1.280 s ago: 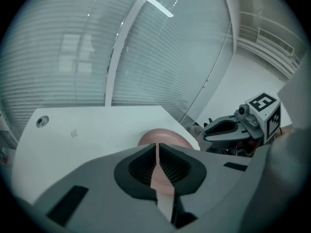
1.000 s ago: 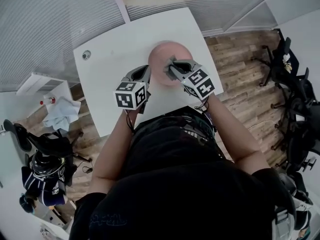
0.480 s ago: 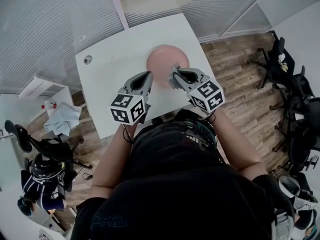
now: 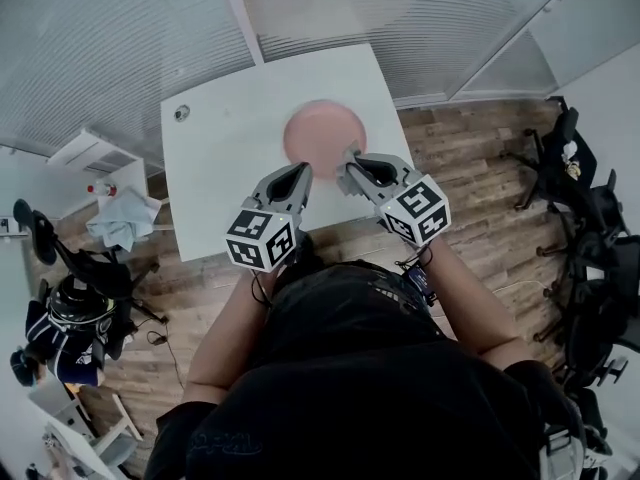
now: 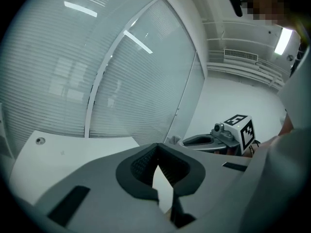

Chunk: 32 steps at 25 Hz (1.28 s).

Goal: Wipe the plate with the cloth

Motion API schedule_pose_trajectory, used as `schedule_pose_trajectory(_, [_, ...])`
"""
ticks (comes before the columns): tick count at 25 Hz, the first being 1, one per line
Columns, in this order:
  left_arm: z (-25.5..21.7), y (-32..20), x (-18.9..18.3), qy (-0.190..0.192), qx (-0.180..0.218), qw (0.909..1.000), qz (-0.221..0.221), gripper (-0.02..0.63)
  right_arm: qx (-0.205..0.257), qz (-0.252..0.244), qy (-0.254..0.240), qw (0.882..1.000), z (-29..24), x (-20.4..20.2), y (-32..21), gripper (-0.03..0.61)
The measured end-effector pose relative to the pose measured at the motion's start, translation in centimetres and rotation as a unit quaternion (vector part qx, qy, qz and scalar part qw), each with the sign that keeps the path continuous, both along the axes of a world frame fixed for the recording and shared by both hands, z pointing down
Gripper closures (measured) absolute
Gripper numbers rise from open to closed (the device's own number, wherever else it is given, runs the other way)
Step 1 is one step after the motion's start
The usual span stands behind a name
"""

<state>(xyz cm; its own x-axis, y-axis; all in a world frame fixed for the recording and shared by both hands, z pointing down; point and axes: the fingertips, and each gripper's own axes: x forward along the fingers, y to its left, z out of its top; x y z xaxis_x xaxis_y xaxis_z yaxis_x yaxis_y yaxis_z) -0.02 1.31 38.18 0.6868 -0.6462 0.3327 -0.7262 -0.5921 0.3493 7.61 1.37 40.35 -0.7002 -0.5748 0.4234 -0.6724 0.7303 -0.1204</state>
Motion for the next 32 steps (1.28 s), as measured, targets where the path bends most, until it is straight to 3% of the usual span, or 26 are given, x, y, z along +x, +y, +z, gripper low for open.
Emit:
schedule_pose_trajectory(8, [-2.2,6.4,3.9,-0.002,0.044,0.9984,-0.035,0.598,0.01,-0.038,-0.038,0.999,-1.8,3.3,6.5,0.54])
schedule_pose_trajectory(18, [-2.9,13.8,5.4,-0.022,0.069,0.9959,-0.054,0.598,0.018,-0.071,-0.064,0.995,-2.4,4.1,13.3,0.54])
schedule_pose_trajectory(32, [-2.7,16.9,5.3,-0.02,0.067,0.996,-0.056,0.598,0.022,-0.085,-0.076,0.993,-3.2,2.9,16.6,0.54])
